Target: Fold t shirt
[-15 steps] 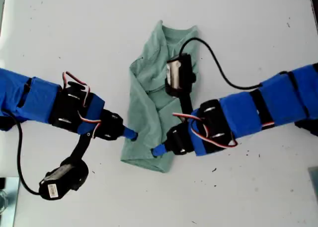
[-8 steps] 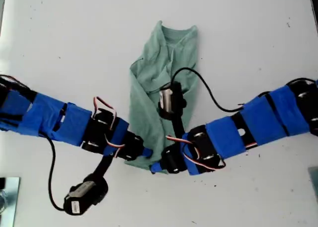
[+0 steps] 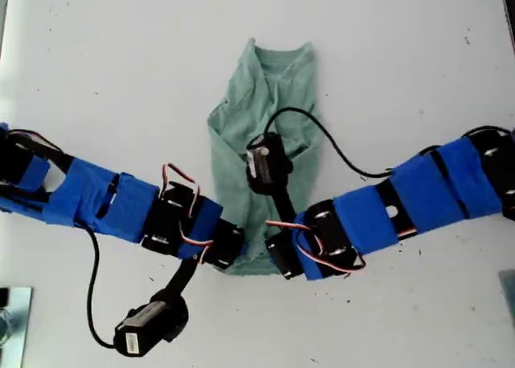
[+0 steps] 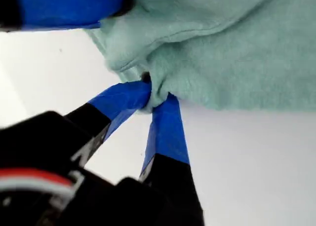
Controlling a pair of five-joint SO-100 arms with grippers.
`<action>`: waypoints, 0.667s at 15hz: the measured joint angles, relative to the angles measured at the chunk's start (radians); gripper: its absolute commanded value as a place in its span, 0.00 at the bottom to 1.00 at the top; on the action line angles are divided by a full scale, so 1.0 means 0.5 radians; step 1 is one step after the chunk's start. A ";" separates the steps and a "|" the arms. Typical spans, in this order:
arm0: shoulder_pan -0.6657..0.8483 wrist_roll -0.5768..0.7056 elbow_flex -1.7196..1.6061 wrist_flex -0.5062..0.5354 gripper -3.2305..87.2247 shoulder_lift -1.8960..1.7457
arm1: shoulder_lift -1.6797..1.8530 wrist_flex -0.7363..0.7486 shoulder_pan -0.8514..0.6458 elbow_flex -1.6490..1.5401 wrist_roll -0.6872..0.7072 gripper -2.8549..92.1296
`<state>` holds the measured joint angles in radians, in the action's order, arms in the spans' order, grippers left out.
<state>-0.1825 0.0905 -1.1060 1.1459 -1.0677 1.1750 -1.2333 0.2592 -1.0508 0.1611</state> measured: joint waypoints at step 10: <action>0.193 0.221 -0.006 0.089 0.03 -0.635 | 0.730 -0.282 -0.377 -0.141 0.417 0.02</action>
<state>-0.0859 0.2010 -1.1091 1.1904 -1.3852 1.5401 -1.3744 0.0706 -1.1213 0.3697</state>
